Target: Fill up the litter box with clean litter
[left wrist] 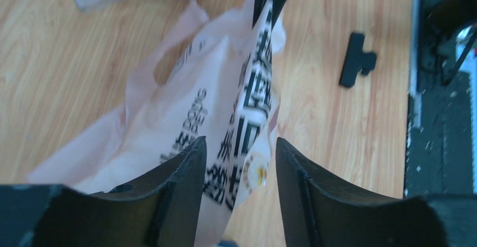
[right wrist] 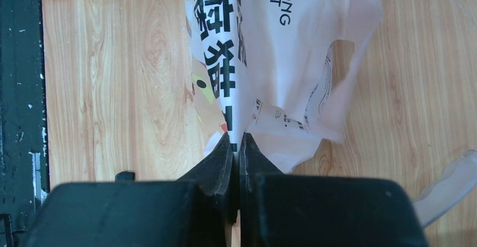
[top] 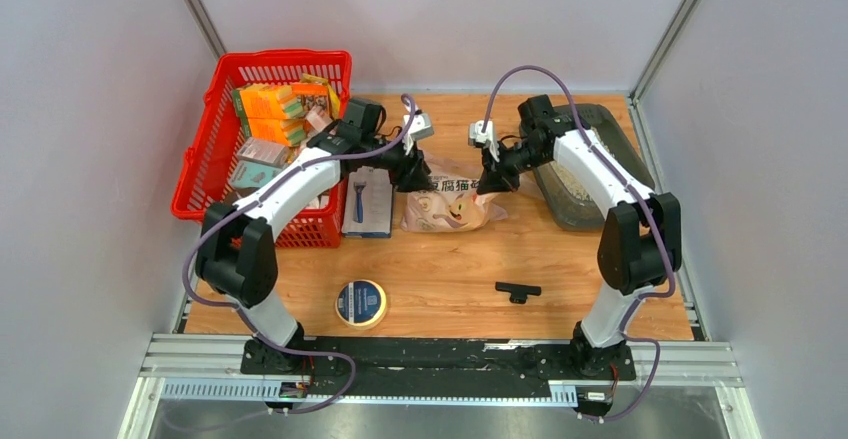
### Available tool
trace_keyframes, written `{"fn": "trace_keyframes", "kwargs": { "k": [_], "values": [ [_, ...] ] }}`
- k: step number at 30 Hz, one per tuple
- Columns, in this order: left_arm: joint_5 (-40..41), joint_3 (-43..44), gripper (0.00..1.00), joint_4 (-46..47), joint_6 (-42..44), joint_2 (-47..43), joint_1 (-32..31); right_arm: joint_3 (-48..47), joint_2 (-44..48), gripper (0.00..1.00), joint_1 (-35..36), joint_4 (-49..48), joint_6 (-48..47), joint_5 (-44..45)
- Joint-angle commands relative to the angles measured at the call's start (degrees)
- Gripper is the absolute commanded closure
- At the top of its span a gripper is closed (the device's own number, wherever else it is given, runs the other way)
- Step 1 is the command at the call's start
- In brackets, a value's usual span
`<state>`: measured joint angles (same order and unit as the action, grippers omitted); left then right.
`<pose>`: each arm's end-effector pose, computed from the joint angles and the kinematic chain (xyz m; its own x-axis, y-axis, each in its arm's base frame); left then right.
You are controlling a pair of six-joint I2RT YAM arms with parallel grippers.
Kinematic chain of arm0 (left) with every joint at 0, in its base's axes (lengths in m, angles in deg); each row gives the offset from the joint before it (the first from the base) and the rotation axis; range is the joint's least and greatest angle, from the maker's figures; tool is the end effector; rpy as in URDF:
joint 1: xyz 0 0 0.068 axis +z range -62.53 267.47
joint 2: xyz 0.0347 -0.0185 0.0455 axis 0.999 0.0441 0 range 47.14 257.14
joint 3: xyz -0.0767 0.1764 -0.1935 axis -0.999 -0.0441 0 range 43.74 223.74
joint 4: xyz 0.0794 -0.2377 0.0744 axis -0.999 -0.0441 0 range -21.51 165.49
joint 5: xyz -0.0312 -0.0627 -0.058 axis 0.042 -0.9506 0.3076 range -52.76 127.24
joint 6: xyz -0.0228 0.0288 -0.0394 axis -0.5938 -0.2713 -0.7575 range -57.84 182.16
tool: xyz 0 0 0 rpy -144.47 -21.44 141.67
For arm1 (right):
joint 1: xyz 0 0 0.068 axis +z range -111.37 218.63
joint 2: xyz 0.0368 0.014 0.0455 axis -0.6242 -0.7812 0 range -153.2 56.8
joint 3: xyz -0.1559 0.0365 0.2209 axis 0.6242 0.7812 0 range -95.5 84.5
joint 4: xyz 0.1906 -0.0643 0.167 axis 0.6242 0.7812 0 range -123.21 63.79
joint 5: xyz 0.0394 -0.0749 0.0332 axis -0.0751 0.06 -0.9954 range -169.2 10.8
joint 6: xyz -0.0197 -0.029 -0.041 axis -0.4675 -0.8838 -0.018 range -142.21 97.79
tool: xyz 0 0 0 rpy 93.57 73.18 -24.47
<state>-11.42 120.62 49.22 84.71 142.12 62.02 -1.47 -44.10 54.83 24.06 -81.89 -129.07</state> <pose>0.3173 -0.1807 0.2892 -0.2884 0.4177 -0.8616 0.9519 0.2225 -0.2108 0.3301 0.1242 0.2753 -0.1126 -0.6121 -0.7827 -0.9933 0.0503 0.1036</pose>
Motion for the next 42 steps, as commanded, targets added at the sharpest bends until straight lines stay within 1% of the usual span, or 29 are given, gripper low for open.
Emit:
{"fn": "trace_keyframes", "kwargs": {
  "k": [1, 2, 3, 6, 10, 12, 13, 15, 16, 17, 18, 19, 20, 21, 22, 25, 26, 27, 28, 29, 31, 34, 39, 40, 41, 42],
  "values": [
    [-7.8, 3.5, 0.42, 12.5, -7.5, 2.9, -1.9, -3.5, -0.4, 0.96, 0.3, 0.7, 2.1, -2.4],
    [-8.3, 3.4, 0.41, 14.4, -9.7, 4.0, -2.5, -3.7, -0.7, 0.96, 0.2, 0.5, 2.7, -2.7],
    [-8.8, 3.1, 0.40, 18.1, -10.9, 4.5, -2.8, -3.8, -0.9, 0.96, 0.2, 0.2, 3.9, -3.0],
    [-10.0, 3.4, 0.40, 21.1, -13.3, 6.4, -3.8, -5.1, -1.8, 0.96, 0.3, -0.2, 6.9, -3.8],
    [-10.2, 3.0, 0.40, 21.5, -12.1, 8.2, -4.6, -5.9, -2.5, 0.96, 0.2, 0.1, 7.8, -3.7],
    [-9.6, 3.1, 0.40, 19.8, -9.4, 9.3, -5.0, -6.0, -2.7, 0.96, 0.2, 0.6, 7.6, -3.7],
    [-9.3, 3.5, 0.42, 18.2, -5.9, 10.0, -5.2, -6.2, -2.8, 0.96, 0.3, 0.8, 7.3, -3.8],
    [-6.6, 5.8, 0.49, 11.3, -0.9, 10.6, -5.4, -6.7, -2.9, 0.96, 0.2, 2.5, 5.7, -3.8],
    [-4.6, 6.7, 0.59, 8.9, 4.0, 10.9, -5.4, -6.7, -2.9, 0.97, 0.2, 3.1, 4.9, -3.6],
    [-3.4, 8.7, 0.63, 2.2, 7.6, 11.0, -5.3, -6.8, -2.9, 0.97, 0.2, 3.8, 3.0, -3.5],
    [-2.1, 9.5, 0.67, -1.0, 11.0, 11.0, -5.3, -6.9, -3.1, 0.98, 0.1, 5.2, 2.1, -3.4],
    [0.0, 10.0, 0.78, -3.3, 16.0, 10.8, -5.0, -7.2, -3.2, 0.98, 0.1, 5.9, 1.2, -3.1],
    [0.8, 9.9, 0.85, -5.8, 17.4, 10.5, -4.9, -7.4, -3.3, 0.98, 0.0, 6.5, 0.3, -3.1],
    [1.2, 9.3, 0.90, -5.9, 17.7, 10.2, -4.6, -8.1, -3.6, 0.98, -0.1, 7.8, -0.2, -3.1],
    [1.4, 8.8, 1.00, -5.6, 16.0, 9.3, -3.6, -8.9, -4.1, 0.97, -0.3, 9.0, -0.7, -3.1],
    [2.1, 6.1, 1.00, -2.7, 9.7, 6.8, -2.2, -11.4, -4.8, 0.94, -1.4, 13.3, -2.9, -1.0],
    [3.5, 4.2, 1.00, -1.2, 8.7, 5.9, -2.1, -11.6, -4.7, 0.93, -2.0, 14.3, -3.8, -0.1],
    [4.3, 3.1, 1.00, -0.1, 7.5, 5.0, -2.1, -11.5, -4.3, 0.92, -2.5, 16.1, -4.5, 0.8],
    [5.0, 2.0, 1.00, 1.0, 4.6, 3.3, -1.9, -10.7, -3.9, 0.89, -3.2, 16.8, -5.8, 2.5],
    [6.0, -0.1, 1.00, 3.4, 3.0, 2.5, -1.9, -10.0, -2.8, 0.89, -4.3, 17.2, -6.1, 3.2],
    [6.6, -1.8, 1.00, 5.2, -1.5, 0.4, -1.9, -9.0, -1.8, 0.89, -5.4, 18.1, -6.8, 4.1],
    [6.7, -3.6, 1.00, 7.2, -6.0, -0.7, -1.9, -7.7, -0.5, 0.87, -7.1, 18.1, -6.4, 3.2],
    [7.8, -2.4, 1.00, 7.5, -11.6, 0.2, -1.9, -7.4, 3.0, 0.84, -7.6, 16.0, -1.9, -1.1],
    [8.0, -1.8, 1.00, 7.5, -13.1, 0.5, -1.9, -7.0, 3.9, 0.77, -7.6, 15.3, -1.1, -2.8],
    [7.8, -1.1, 1.00, 7.9, -13.4, 0.6, -1.9, -5.9, 5.1, 0.71, -7.5, 13.8, 1.7, -3.4],
    [8.0, -0.9, 1.00, 8.2, -13.8, 0.7, -1.9, -2.6, 8.2, 0.58, -7.5, 7.3, 4.5, -3.8]
  ]
}}
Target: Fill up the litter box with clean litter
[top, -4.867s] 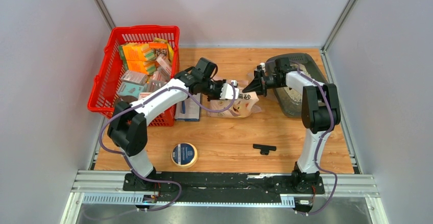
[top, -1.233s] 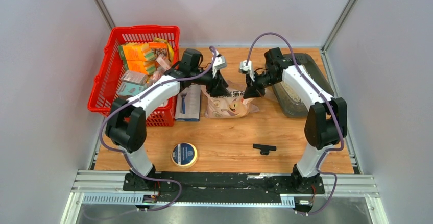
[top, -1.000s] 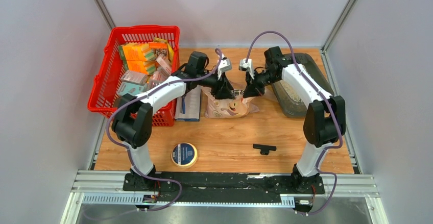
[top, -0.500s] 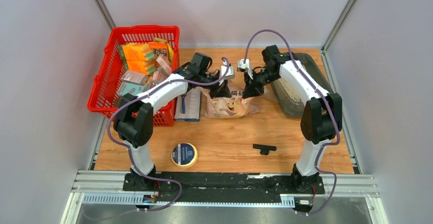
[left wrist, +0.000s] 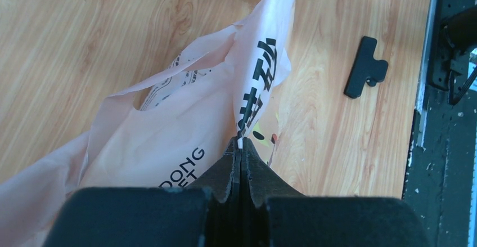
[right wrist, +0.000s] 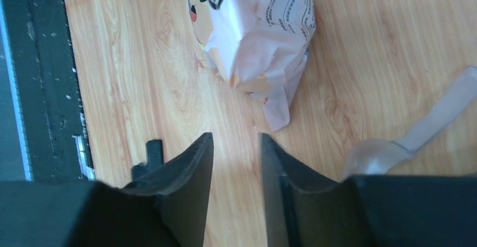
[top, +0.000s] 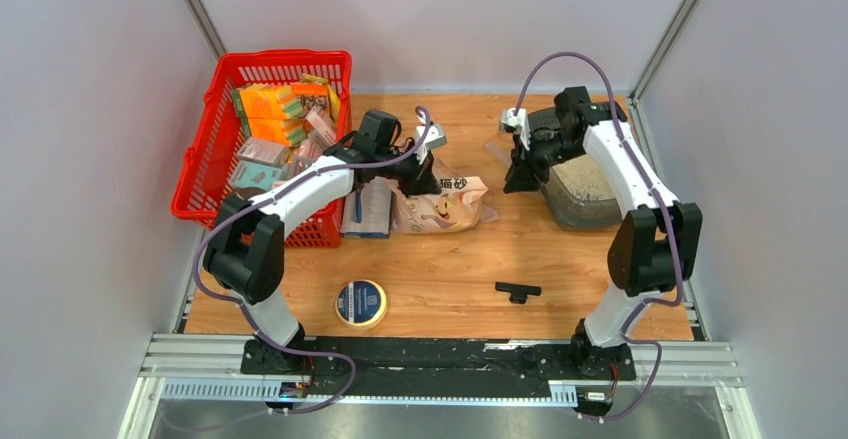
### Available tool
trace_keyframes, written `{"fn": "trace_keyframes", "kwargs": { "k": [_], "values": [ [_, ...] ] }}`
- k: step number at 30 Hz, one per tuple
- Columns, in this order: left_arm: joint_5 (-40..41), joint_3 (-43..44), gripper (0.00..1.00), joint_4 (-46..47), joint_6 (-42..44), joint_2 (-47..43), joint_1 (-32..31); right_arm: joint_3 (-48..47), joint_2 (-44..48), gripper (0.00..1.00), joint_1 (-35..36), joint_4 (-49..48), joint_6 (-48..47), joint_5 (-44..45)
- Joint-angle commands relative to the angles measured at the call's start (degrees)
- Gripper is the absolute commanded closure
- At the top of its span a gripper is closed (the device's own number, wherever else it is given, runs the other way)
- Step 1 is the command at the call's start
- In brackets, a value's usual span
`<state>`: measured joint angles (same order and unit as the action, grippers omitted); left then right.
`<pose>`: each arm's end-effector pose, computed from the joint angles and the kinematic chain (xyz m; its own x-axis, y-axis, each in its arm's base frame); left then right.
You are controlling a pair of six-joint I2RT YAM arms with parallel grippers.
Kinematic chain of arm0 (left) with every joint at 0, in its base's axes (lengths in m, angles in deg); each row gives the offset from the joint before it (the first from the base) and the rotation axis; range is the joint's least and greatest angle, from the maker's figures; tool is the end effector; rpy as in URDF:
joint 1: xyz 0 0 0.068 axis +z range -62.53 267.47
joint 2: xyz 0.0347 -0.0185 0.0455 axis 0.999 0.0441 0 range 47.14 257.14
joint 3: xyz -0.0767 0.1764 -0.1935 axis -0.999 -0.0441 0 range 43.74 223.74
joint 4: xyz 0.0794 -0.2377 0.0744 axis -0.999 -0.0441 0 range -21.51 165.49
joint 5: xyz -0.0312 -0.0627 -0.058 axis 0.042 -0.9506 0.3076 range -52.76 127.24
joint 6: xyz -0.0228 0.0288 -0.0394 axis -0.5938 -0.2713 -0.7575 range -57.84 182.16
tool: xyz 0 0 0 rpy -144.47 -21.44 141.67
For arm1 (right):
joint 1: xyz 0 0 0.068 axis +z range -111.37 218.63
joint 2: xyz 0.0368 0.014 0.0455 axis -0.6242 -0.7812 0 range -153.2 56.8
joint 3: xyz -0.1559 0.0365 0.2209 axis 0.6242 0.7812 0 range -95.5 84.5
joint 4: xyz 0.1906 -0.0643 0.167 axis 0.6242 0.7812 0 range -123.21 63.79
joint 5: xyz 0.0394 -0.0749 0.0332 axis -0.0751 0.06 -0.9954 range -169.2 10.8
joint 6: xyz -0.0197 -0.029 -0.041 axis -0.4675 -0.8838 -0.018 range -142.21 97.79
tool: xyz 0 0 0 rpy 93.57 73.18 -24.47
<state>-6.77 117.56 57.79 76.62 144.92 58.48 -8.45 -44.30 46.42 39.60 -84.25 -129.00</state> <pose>0.3190 -0.2051 0.2642 -0.3626 0.4061 -0.8388 0.9224 0.2850 -0.2607 0.3302 0.0725 0.3014 -0.2765 -0.6133 -0.7399 -0.9610 0.1740 0.2148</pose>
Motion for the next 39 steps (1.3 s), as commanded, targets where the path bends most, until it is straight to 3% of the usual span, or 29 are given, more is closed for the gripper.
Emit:
{"fn": "trace_keyframes", "kwargs": {
  "k": [1, 3, 4, 5, 14, 17, 21, 22, 25, 26, 32, 36, 39],
  "values": [
    [3.4, 2.4, 1.00, -0.2, -6.1, -1.8, 1.7, 6.8, 9.9, 0.52, 1.0, -12.4, 9.6, -4.0],
    [3.4, 2.9, 1.00, 0.2, -6.4, -1.4, 1.7, 12.8, 12.9, 0.42, 1.3, -25.9, 18.1, -3.9],
    [3.5, 3.0, 1.00, 0.4, -7.0, -1.3, 1.7, 14.1, 14.3, 0.31, 2.5, -29.3, 19.7, -3.1],
    [3.3, 2.8, 1.00, 0.9, -7.2, -1.2, 1.7, 14.7, 14.2, 0.29, 3.4, -31.7, 20.5, -2.6],
    [0.1, 2.7, 1.00, 2.8, -7.9, -0.4, 1.7, 9.0, 3.9, 0.26, 10.9, -36.5, 17.8, -4.0],
    [0.5, 2.7, 1.00, 2.8, -8.2, -0.9, 1.7, 5.5, 1.1, 0.32, 11.7, -33.4, 14.9, -4.7],
    [0.5, 2.8, 1.00, 2.3, -7.8, -0.8, 1.7, 3.7, -1.8, 0.52, 11.9, -24.9, 8.6, -4.8],
    [0.7, 2.7, 1.00, 2.2, -7.5, -0.8, 1.7, 3.8, -1.7, 0.66, 11.8, -24.0, 7.6, -3.7],
    [0.3, 2.6, 1.00, 2.1, -7.4, -0.7, 2.1, 6.5, 0.5, 0.90, 11.6, -21.9, 4.0, -0.4],
    [0.2, 2.6, 1.00, 1.6, -7.3, -0.6, 2.3, 7.4, 1.2, 0.92, 11.5, -21.8, 3.0, 0.4],
    [0.7, 2.0, 1.00, 1.7, -7.3, -0.9, 3.3, 11.6, 4.9, 0.87, 5.8, -18.9, -0.8, 5.8],
    [0.6, 1.5, 1.00, 2.7, -8.0, -0.7, 3.6, 11.1, 8.0, 0.69, 0.7, -12.9, -2.5, 5.9],
    [0.4, 1.1, 1.00, 3.8, -9.4, -0.6, 3.6, 12.9, 11.8, 0.66, -1.6, -7.4, -6.7, 7.3]
  ]
}}
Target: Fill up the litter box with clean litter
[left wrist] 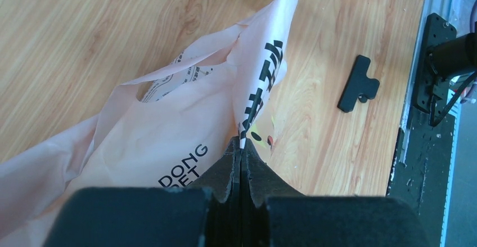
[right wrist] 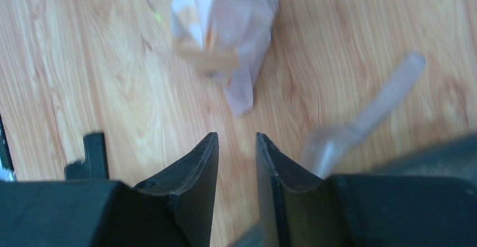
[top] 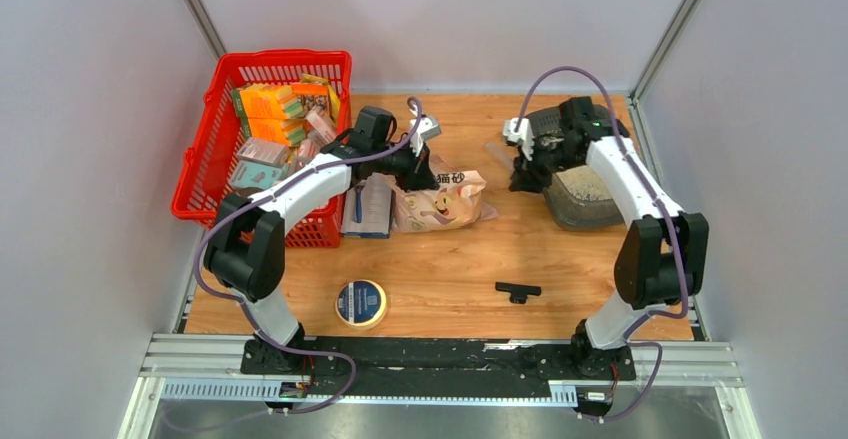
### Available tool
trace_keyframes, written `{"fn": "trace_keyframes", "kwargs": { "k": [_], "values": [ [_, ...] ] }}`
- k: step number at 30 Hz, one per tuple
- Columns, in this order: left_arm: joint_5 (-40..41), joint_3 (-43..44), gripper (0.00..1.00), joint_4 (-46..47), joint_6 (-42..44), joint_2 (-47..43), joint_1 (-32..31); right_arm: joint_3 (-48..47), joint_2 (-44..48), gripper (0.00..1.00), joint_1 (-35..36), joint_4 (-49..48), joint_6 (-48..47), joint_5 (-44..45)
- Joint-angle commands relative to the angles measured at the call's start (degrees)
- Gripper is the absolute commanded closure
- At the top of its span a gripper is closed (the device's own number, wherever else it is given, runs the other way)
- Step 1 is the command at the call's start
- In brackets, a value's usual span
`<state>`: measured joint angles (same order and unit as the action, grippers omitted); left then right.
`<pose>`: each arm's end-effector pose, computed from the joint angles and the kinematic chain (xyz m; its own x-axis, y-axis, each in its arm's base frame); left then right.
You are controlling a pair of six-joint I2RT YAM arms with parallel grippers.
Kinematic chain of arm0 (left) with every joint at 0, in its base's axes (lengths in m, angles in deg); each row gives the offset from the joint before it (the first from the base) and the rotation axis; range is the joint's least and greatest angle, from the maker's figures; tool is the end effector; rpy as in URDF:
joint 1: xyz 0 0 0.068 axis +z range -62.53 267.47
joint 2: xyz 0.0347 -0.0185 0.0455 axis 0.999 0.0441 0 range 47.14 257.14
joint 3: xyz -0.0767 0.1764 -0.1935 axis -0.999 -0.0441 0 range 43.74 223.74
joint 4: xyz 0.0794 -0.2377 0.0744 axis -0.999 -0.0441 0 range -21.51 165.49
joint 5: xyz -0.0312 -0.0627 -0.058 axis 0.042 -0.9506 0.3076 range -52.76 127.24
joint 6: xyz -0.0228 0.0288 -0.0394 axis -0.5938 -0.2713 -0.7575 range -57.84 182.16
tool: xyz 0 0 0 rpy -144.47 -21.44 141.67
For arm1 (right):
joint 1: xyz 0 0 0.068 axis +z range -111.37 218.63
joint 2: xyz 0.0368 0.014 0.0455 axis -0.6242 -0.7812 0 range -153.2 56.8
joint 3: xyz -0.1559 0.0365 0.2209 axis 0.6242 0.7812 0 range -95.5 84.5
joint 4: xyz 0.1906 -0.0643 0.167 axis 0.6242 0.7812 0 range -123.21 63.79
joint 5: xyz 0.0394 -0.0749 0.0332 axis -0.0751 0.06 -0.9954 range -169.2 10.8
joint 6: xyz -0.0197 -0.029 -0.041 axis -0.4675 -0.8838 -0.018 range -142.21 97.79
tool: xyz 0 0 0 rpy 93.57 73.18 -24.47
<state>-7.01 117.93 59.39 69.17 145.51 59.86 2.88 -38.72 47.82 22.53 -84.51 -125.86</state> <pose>0.3273 -0.1993 0.2647 -0.4705 0.3447 -0.8123 0.8676 0.3484 -0.3547 0.3234 0.0785 0.2834 -0.1120 -0.6337 -0.7654 -0.9865 0.1636 0.0089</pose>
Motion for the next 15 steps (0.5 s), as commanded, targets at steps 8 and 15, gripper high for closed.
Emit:
{"fn": "trace_keyframes", "kwargs": {
  "k": [8, 15],
  "values": [
    [0.2, 0.3, 1.00, 2.7, -2.5, -1.0, 2.2, 25.7, 25.0, 0.43, -1.4, 11.9, -20.7, 10.1],
    [0.0, 1.0, 1.00, 0.5, -1.1, -0.2, 2.2, 49.4, 48.1, 0.31, 5.8, -7.3, -18.7, 17.9]
  ]
}}
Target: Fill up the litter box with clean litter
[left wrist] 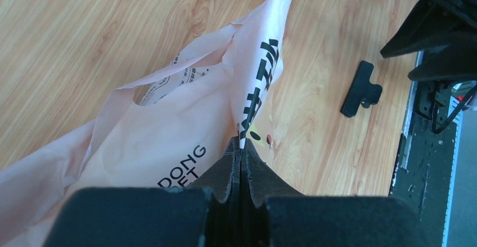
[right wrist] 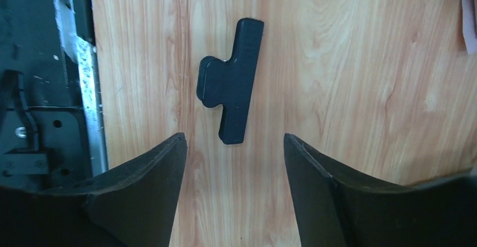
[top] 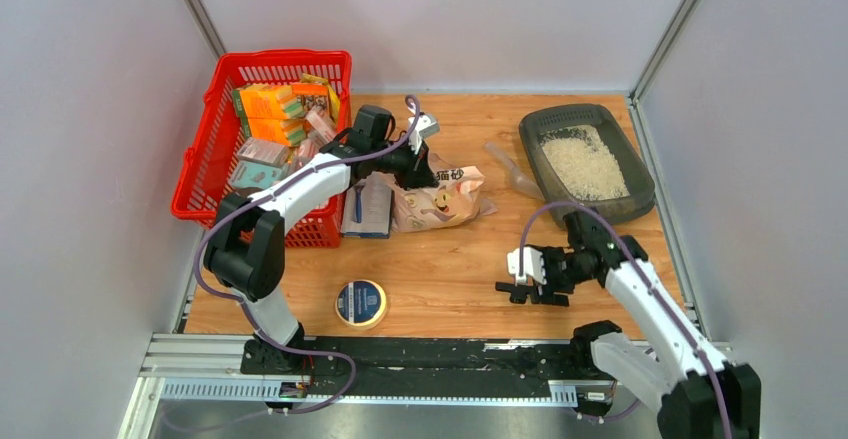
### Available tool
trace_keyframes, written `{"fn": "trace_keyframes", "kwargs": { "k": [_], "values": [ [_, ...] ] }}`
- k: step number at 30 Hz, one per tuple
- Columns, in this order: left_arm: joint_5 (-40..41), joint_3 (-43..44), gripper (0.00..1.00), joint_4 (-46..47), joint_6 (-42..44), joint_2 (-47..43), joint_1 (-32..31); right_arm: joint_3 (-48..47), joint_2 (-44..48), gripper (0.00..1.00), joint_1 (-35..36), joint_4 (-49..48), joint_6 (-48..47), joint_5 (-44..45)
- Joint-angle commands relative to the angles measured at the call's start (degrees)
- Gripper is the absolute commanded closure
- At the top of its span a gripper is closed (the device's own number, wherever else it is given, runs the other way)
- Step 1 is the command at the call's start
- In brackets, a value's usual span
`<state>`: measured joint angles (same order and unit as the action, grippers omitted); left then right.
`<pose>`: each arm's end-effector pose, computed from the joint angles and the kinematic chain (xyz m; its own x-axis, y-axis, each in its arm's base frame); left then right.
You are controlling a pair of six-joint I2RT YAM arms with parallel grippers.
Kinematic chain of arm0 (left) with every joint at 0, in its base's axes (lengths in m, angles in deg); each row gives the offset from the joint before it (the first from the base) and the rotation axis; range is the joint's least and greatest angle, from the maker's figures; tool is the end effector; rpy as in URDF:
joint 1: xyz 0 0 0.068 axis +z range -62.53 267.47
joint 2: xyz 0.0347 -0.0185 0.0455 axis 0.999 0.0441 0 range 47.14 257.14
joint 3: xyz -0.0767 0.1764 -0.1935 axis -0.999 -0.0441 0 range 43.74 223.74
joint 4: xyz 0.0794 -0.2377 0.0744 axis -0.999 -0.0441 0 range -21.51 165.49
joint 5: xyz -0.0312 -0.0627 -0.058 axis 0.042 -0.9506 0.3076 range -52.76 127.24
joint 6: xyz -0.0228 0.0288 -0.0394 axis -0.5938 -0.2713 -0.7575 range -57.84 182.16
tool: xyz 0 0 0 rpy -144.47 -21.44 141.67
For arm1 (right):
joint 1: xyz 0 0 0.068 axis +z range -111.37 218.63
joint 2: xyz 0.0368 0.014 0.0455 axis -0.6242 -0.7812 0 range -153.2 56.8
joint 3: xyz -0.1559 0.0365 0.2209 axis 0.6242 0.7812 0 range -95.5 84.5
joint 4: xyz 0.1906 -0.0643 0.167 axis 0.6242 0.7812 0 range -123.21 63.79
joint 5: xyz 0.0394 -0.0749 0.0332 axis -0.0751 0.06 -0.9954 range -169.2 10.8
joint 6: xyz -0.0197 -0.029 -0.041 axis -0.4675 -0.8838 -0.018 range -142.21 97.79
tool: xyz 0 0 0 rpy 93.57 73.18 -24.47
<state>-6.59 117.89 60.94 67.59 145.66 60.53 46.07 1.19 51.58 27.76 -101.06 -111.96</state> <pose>0.3317 -0.1963 0.2655 -0.4811 0.3210 -0.8158 0.8566 0.3702 -0.3595 0.1360 0.0509 0.2146 0.1067 -0.8221 -0.5593 -0.9932 -0.0615 -0.0991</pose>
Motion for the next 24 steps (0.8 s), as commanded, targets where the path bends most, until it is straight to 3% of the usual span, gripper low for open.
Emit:
{"fn": "trace_keyframes", "kwargs": {
  "k": [1, 9, 21, 24],
  "values": [
    [-0.3, 1.3, 1.00, -1.4, 0.5, -0.3, 1.5, 8.4, 9.3, 0.32, 3.6, -13.0, -3.0, 4.1],
    [-0.1, 3.7, 1.00, -2.5, 0.2, 1.7, 1.5, 9.9, 6.5, 0.49, 7.9, -14.2, 1.1, 3.5],
    [0.6, 6.0, 1.00, -3.8, -0.1, 3.3, 1.5, 10.1, 2.5, 0.42, 10.1, -10.5, -5.1, -0.7],
    [0.5, 6.3, 1.00, -4.1, -0.1, 3.6, 1.5, 11.5, 1.0, 0.44, 11.1, -14.5, -3.5, 1.5]
  ]
}}
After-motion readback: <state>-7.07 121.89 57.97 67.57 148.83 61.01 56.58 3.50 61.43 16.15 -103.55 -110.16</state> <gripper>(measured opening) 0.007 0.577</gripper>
